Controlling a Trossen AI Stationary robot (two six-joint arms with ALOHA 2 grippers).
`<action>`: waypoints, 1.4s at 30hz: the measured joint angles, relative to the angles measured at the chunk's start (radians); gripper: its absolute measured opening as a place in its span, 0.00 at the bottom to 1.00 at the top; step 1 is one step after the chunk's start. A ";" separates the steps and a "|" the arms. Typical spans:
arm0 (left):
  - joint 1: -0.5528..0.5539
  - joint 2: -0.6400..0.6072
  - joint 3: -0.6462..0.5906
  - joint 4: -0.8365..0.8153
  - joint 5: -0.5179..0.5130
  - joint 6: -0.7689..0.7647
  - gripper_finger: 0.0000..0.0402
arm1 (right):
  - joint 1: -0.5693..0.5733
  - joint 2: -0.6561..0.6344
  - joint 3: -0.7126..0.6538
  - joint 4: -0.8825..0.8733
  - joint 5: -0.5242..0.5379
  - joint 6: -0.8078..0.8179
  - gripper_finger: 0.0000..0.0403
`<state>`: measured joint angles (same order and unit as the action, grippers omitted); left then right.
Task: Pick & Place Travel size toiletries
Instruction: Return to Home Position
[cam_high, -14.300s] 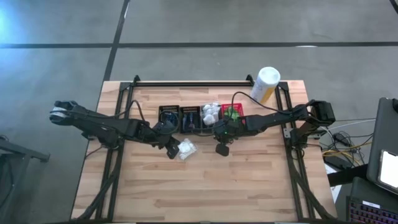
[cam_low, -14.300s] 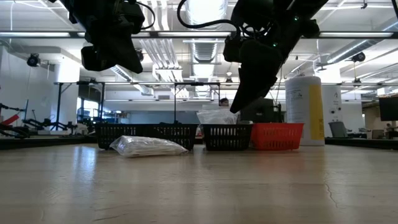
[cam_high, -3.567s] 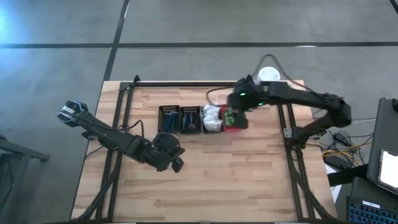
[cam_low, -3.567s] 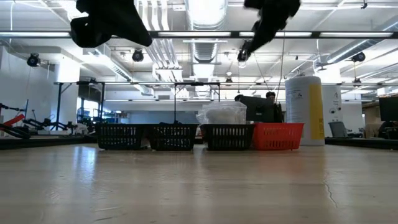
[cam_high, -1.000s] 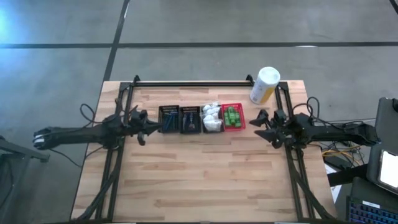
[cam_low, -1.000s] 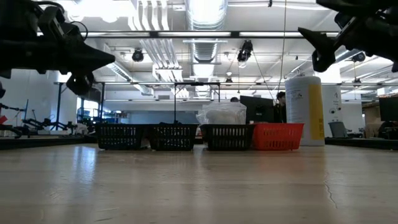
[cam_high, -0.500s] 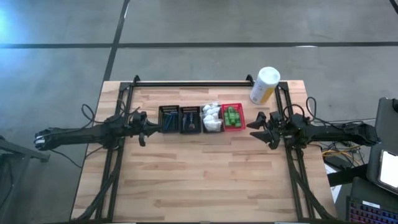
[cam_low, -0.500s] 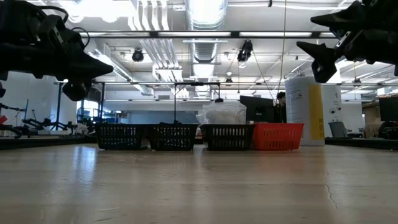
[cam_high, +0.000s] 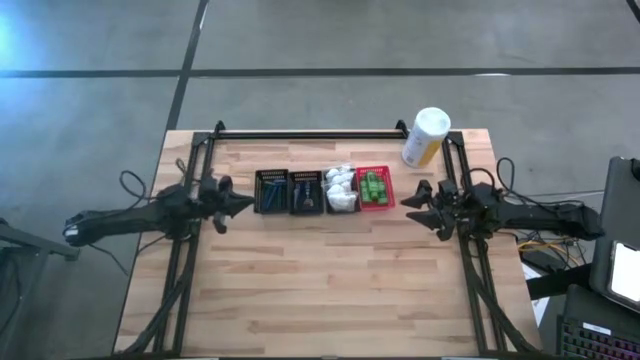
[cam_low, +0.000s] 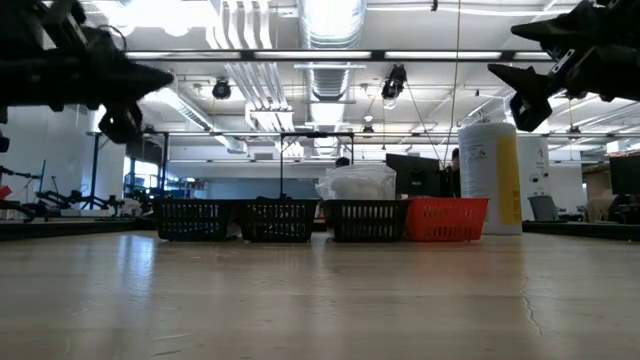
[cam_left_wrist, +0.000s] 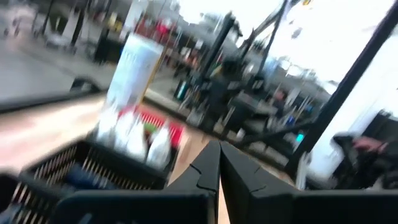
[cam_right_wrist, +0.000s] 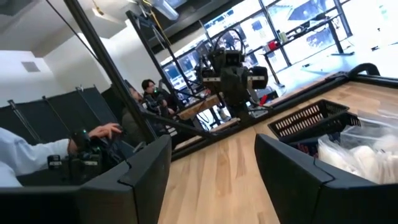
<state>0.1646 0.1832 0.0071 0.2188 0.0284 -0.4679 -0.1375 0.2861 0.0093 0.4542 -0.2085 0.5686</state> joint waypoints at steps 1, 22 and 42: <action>0.000 -0.029 0.000 0.000 0.000 0.000 0.03 | 0.000 -0.034 0.000 -0.033 0.000 0.000 0.57; -0.027 -0.182 -0.001 0.031 0.000 0.000 0.03 | 0.000 -0.286 0.000 -0.413 0.002 0.000 0.73; -0.032 -0.182 -0.002 0.030 0.000 0.000 0.03 | 0.000 -0.257 0.000 -0.411 0.002 0.000 0.87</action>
<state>0.1329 0.0013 0.0055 0.2493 0.0288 -0.4679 -0.1375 0.0292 0.0093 0.0429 -0.2070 0.5690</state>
